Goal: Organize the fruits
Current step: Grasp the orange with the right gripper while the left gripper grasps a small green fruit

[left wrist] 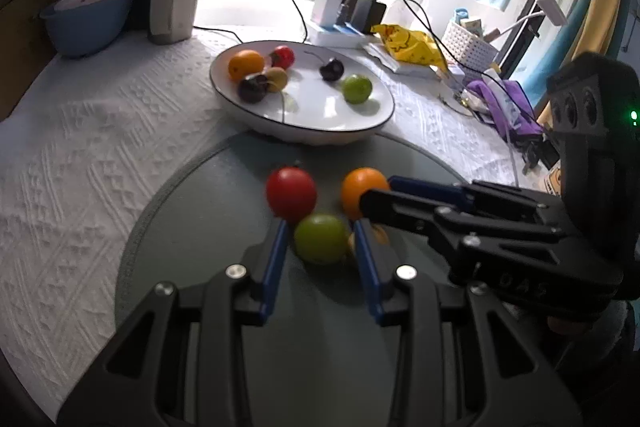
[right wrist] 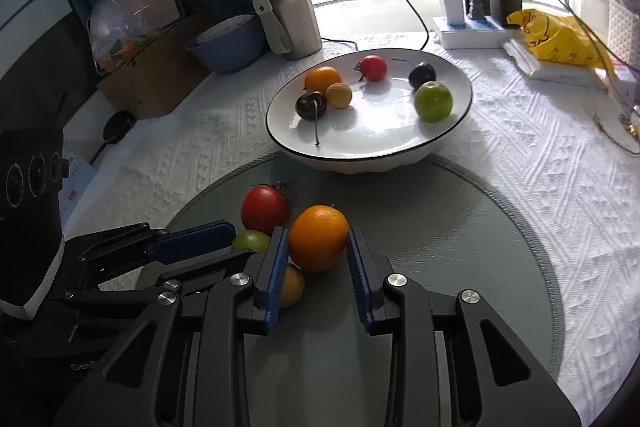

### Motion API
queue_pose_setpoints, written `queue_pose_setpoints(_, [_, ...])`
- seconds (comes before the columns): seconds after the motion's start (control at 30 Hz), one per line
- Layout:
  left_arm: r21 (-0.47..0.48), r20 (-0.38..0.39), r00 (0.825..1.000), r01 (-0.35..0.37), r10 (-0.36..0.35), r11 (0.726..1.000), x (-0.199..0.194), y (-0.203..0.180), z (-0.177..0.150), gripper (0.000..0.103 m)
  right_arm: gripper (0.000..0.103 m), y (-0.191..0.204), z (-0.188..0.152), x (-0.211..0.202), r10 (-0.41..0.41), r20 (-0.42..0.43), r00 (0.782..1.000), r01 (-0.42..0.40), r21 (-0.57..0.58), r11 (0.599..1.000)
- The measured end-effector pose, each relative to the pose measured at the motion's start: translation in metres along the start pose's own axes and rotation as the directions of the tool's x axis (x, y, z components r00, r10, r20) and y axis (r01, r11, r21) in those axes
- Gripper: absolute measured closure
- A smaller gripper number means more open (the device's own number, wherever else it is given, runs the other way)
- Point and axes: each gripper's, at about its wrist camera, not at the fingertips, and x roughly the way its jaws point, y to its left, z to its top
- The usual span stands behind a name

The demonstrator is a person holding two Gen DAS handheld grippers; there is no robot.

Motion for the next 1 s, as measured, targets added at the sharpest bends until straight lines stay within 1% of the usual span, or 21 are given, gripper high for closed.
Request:
queue_pose_setpoints(0.03, [0.001,-0.002,1.000,-0.001,0.001,1.000,0.001,-0.001,0.000,0.067,0.071,-0.002,-0.001,-0.002,0.000,0.004,1.000,0.000,0.004,1.000])
queue_pose_setpoints(0.17, [0.000,-0.020,1.000,-0.011,0.011,1.000,0.006,-0.003,0.002,0.067,0.080,-0.006,-0.001,-0.012,-0.011,0.024,1.000,0.011,0.010,1.000])
queue_pose_setpoints(0.23, [-0.010,-0.041,0.999,-0.012,0.011,1.000,0.011,-0.003,0.001,0.067,0.080,-0.009,0.000,-0.017,-0.019,0.033,0.999,0.019,0.011,1.000])
queue_pose_setpoints(0.4, [0.006,-0.040,0.999,-0.026,0.027,1.000,0.012,-0.005,0.001,0.067,0.080,-0.016,0.000,-0.018,-0.027,0.028,0.999,0.027,0.024,0.999])
queue_pose_setpoints(0.5, [0.017,-0.037,0.999,-0.029,0.029,0.999,0.012,-0.006,0.000,0.071,0.076,-0.014,0.001,-0.017,-0.025,0.024,0.999,0.025,0.025,0.999])
queue_pose_setpoints(0.57, [0.026,-0.034,0.999,-0.030,0.031,0.999,0.010,-0.006,0.000,0.074,0.068,-0.013,0.002,-0.013,-0.025,0.013,1.000,0.025,0.022,0.999])
queue_pose_setpoints(0.67, [0.034,-0.023,0.999,-0.034,0.035,0.999,0.007,-0.006,0.000,0.074,0.062,-0.010,0.004,-0.006,-0.016,-0.003,1.000,0.016,0.020,1.000])
queue_pose_setpoints(0.87, [0.034,-0.003,0.999,-0.050,0.050,0.998,-0.001,0.000,0.002,0.075,0.062,-0.004,0.006,0.004,0.019,-0.029,0.999,-0.018,0.013,1.000])
queue_pose_setpoints(0.9, [0.036,0.003,0.999,-0.054,0.054,0.998,-0.003,0.001,0.003,0.075,0.064,-0.003,0.006,0.005,0.020,-0.031,0.999,-0.020,0.011,1.000])
queue_pose_setpoints(0.93, [0.039,0.008,0.998,-0.058,0.058,0.998,-0.004,0.002,0.003,0.075,0.069,-0.002,0.006,0.005,0.025,-0.031,0.999,-0.025,0.009,1.000])
queue_pose_setpoints(1.0, [0.040,0.018,0.998,-0.063,0.063,0.997,-0.008,0.003,0.004,0.075,0.069,0.000,0.007,0.005,0.024,-0.028,0.999,-0.024,0.003,1.000])
